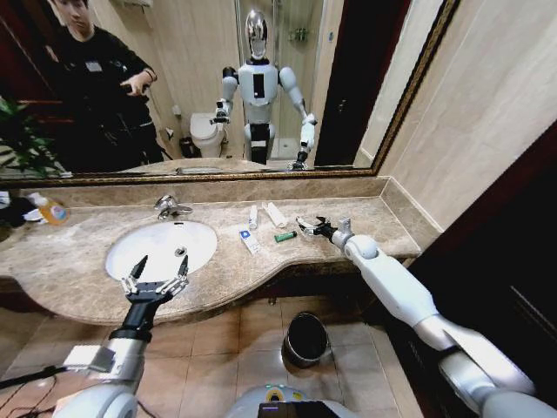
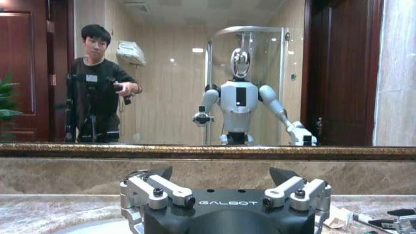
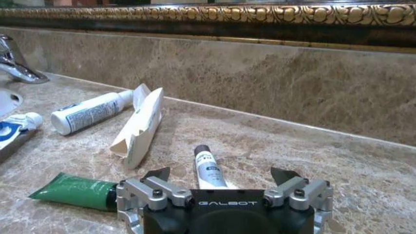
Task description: Pick up the trash from the sink and place it in the trash bin.
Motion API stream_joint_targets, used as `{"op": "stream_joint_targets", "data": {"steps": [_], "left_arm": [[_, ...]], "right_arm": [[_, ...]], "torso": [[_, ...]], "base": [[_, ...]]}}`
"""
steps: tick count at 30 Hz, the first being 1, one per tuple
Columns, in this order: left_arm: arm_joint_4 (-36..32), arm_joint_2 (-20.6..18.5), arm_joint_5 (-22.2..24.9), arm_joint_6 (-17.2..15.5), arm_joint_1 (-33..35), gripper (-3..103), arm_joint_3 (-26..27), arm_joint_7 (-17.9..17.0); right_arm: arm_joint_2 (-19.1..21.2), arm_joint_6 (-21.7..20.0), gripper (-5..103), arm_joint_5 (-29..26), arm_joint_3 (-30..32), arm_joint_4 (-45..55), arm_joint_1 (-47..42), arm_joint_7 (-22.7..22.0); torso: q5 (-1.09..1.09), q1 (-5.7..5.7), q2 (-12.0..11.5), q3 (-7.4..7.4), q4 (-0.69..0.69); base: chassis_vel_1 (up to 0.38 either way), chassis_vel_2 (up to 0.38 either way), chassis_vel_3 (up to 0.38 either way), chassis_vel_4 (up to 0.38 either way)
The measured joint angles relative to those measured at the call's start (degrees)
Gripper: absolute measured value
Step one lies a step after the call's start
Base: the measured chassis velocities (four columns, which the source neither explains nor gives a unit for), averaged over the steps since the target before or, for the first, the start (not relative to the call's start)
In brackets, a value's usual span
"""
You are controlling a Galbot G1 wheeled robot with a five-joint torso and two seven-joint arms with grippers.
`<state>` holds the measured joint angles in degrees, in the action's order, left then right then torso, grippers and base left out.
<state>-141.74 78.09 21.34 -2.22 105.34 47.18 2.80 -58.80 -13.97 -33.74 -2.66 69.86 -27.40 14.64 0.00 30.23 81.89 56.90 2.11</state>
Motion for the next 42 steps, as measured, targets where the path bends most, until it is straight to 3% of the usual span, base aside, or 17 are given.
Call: {"op": "stream_joint_targets", "data": {"steps": [13, 16, 25, 27, 28, 30, 33, 42], "left_arm": [[0.0, 0.0, 0.0, 0.0, 0.0, 100, 0.0, 0.0], [0.0, 0.0, 0.0, 0.0, 0.0, 100, 0.0, 0.0], [0.0, 0.0, 0.0, 0.0, 0.0, 100, 0.0, 0.0], [0.0, 0.0, 0.0, 0.0, 0.0, 100, 0.0, 0.0], [0.0, 0.0, 0.0, 0.0, 0.0, 100, 0.0, 0.0], [0.0, 0.0, 0.0, 0.0, 0.0, 100, 0.0, 0.0], [0.0, 0.0, 0.0, 0.0, 0.0, 100, 0.0, 0.0], [0.0, 0.0, 0.0, 0.0, 0.0, 100, 0.0, 0.0]], "right_arm": [[-1.09, -0.06, 101, 1.17, -0.69, -1.98, 1.17, 1.33], [-1.47, 0.27, 90, 1.29, -0.51, -2.24, 0.92, 1.49], [-1.89, 0.21, 83, 1.19, -0.28, -2.41, 0.97, 1.5], [-1.88, 0.12, 76, 1.18, -0.26, -2.42, 0.93, 1.5], [-1.87, 0.12, 66, 1.18, -0.24, -2.45, 0.88, 1.48], [-1.88, 0.13, 66, 1.18, -0.2, -2.49, 0.84, 1.45], [-1.91, 0.17, 53, 1.19, -0.03, -2.53, 0.8, 1.39], [-2.09, 0.22, 51, 1.45, 0.28, -2.54, 0.26, 1.25]], "torso": [[-0.01, 0.0, 0.0, 0.0, 0.0], [0.0, 0.0, 0.0, 0.0, 0.0], [0.0, 0.0, 0.0, 0.0, 0.0], [0.0, 0.0, 0.0, 0.0, 0.0], [0.0, 0.0, 0.0, 0.0, 0.0], [0.0, 0.0, 0.0, 0.0, 0.0], [0.0, 0.0, 0.0, 0.0, 0.0], [0.0, 0.0, 0.0, 0.0, 0.0]], "base": [[0.0, 0.0, 0.0, 0.0], [0.0, 0.0, 0.0, 0.0], [0.0, 0.0, 0.0, 0.0], [0.0, 0.0, 0.0, 0.0], [0.0, 0.0, 0.0, 0.0], [0.0, 0.0, 0.0, 0.0], [0.0, 0.0, 0.0, 0.0], [0.0, 0.0, 0.0, 0.0]]}}
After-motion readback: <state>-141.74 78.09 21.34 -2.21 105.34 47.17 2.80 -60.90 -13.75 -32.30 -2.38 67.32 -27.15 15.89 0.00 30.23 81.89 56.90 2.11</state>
